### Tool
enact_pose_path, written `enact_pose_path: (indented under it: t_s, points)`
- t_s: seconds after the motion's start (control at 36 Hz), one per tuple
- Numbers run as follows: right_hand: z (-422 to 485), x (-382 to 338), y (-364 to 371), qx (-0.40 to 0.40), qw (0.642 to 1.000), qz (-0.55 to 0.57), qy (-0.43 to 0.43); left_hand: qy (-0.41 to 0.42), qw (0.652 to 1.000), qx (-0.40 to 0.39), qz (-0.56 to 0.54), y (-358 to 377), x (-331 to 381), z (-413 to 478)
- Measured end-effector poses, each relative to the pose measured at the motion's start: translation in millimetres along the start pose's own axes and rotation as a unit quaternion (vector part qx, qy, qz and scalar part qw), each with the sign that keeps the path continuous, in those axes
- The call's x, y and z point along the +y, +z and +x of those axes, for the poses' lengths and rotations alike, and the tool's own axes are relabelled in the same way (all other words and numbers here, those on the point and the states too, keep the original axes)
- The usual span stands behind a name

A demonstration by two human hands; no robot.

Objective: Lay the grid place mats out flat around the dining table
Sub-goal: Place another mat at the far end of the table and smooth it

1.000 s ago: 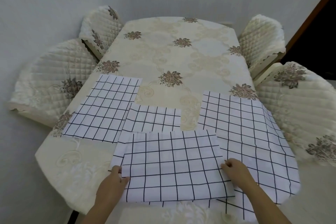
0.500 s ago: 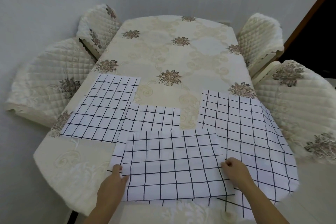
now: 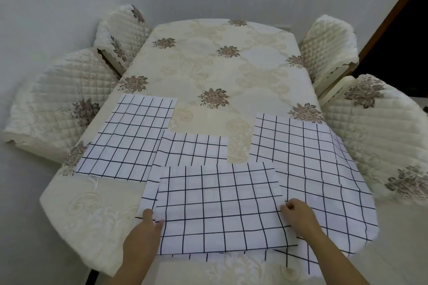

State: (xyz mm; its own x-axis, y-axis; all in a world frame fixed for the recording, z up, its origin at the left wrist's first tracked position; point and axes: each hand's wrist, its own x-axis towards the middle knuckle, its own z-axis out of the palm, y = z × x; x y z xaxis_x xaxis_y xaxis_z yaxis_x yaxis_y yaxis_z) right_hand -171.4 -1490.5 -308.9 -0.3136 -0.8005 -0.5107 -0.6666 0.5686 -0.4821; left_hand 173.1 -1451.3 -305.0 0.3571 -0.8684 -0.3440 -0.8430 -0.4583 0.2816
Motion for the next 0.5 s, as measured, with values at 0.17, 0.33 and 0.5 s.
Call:
enact_pose_path:
  t_s: [0.17, 0.33, 0.5]
  points:
    - [1, 0, 1, 0.002, 1.0, -0.003, 0.0, 0.135, 0.965, 0.189, 0.125, 11, 5, 6]
    - [1, 1, 1, 0.0, 1.0, -0.004, 0.005, 0.315, 0.932, 0.148, 0.101, 39, 42, -1]
    - [1, 0, 0, 0.003, 1.0, -0.004, 0.001, 0.382, 0.913, 0.049, 0.136, 61, 60, -12]
